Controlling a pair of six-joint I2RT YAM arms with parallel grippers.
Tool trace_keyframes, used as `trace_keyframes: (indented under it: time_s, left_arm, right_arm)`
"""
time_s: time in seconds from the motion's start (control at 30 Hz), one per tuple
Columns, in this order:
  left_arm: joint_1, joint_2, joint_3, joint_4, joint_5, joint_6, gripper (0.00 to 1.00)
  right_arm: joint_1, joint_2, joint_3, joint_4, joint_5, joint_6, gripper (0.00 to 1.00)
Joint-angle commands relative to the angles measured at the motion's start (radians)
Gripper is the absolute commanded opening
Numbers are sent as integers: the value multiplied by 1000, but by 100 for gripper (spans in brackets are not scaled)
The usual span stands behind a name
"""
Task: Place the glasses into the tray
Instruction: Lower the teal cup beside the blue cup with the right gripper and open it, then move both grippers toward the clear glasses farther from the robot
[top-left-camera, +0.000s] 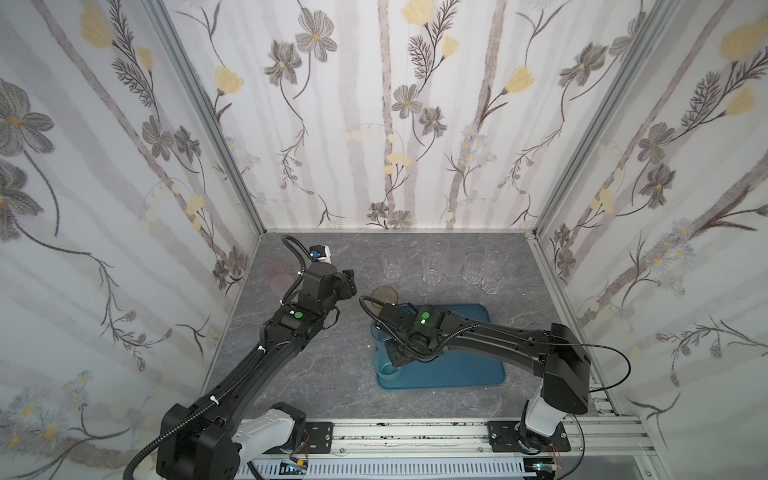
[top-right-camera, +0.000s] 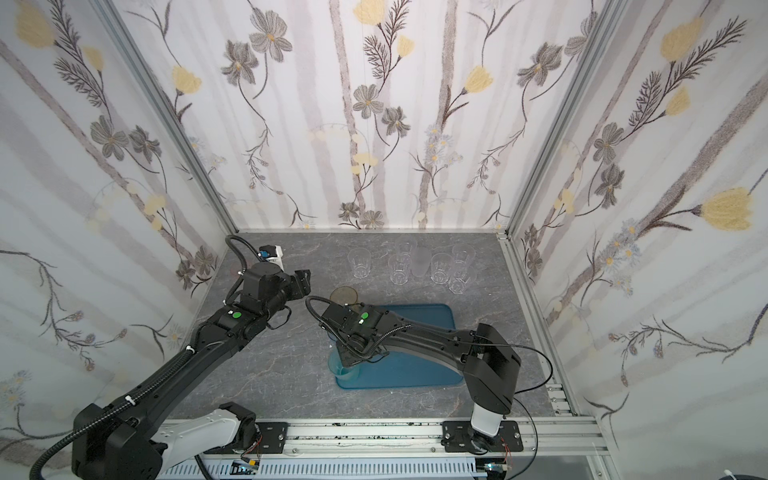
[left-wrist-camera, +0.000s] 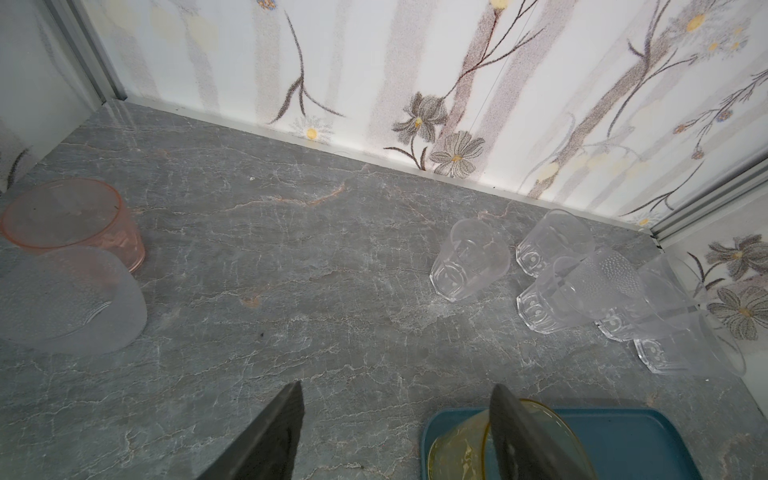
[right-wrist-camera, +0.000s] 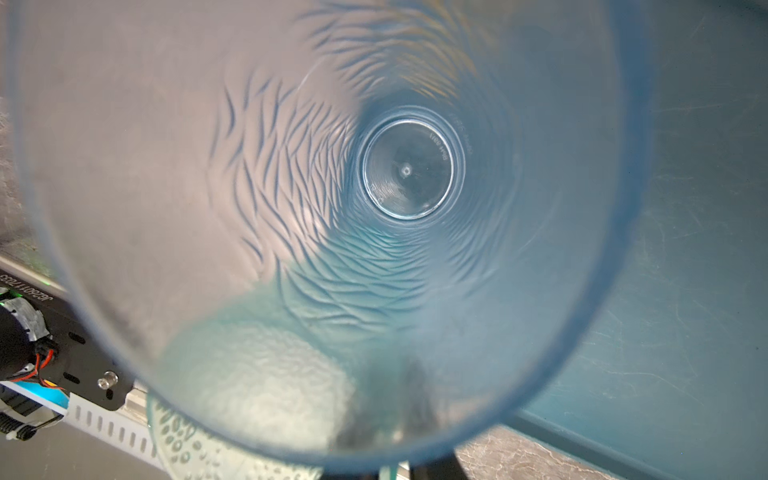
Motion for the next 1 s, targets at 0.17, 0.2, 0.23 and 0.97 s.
trace_keyframes:
  time_s: [0.17, 0.2, 0.23, 0.97]
  left_arm:
    - [3, 0, 5, 39, 1, -5, 73]
    - [3, 0, 6, 39, 0, -5, 73]
    - [3, 0, 8, 39, -4, -8, 73]
    - [-320, 161, 148, 91, -238, 94, 72]
  right_arm:
    - [-7, -41, -12, 12, 12, 6, 23]
    - [-11, -53, -15, 7, 18, 3, 24]
    - [-19, -68, -19, 3, 24, -1, 25]
    - [-494, -330, -276, 340, -18, -93, 39]
